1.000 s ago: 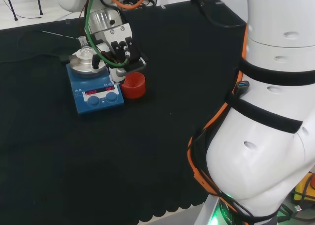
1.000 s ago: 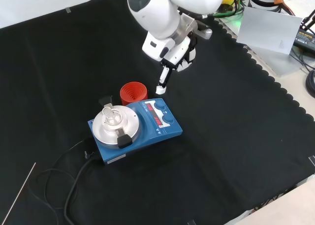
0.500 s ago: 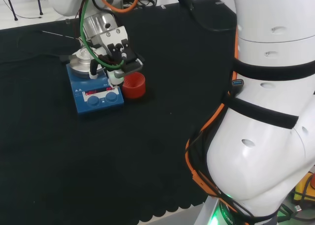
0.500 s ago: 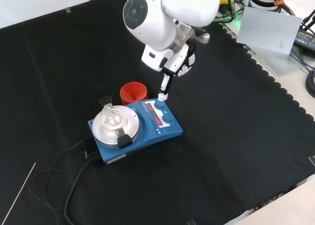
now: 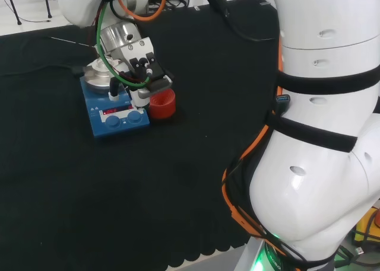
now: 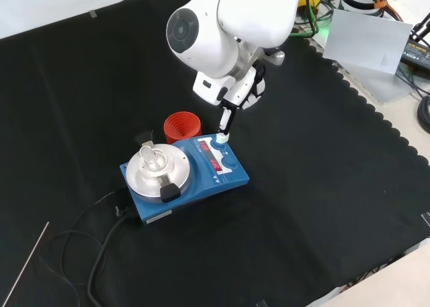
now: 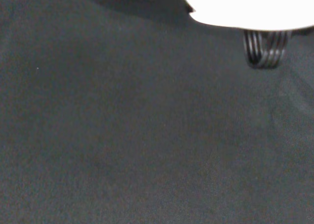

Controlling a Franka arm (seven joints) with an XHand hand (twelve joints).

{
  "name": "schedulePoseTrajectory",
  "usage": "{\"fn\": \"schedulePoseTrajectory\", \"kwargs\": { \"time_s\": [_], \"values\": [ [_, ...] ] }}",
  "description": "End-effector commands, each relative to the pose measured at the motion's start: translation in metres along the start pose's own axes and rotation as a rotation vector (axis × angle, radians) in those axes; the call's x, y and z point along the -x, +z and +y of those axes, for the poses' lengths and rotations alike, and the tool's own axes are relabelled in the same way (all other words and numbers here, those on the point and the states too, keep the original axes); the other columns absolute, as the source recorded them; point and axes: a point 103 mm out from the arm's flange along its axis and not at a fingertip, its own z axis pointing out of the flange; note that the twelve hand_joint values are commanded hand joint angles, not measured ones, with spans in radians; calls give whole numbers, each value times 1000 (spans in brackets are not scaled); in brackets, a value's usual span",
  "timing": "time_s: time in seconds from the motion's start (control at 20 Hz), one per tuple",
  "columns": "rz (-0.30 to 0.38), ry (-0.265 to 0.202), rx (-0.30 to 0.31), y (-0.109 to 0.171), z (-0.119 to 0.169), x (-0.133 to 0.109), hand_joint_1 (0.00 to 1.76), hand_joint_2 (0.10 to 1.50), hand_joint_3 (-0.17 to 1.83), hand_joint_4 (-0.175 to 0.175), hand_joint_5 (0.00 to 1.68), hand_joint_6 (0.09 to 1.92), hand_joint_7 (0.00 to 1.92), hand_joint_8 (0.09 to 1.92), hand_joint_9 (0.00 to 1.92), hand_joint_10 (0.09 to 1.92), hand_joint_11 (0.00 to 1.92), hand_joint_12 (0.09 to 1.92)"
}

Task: Turn on the heater.

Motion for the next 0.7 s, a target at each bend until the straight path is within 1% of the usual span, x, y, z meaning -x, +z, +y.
{"fn": "schedulePoseTrajectory", "kwargs": {
  "time_s": [0.05,0.35,0.55,0.7],
  "values": [
    [-2,-7,-11,4,6,-1,1635,415,1436,-54,436,87,1826,1879,1920,1630,1724,1505],
    [-8,-13,-32,12,14,-4,1634,414,1439,-53,437,87,1826,1877,1920,1631,1724,1505],
    [-13,-5,-40,12,17,-7,1633,414,1441,-52,438,87,1827,1877,1920,1631,1724,1506],
    [-10,-8,-44,13,18,-7,1633,414,1442,-51,440,87,1827,1877,1920,1631,1725,1506]
  ]
}}
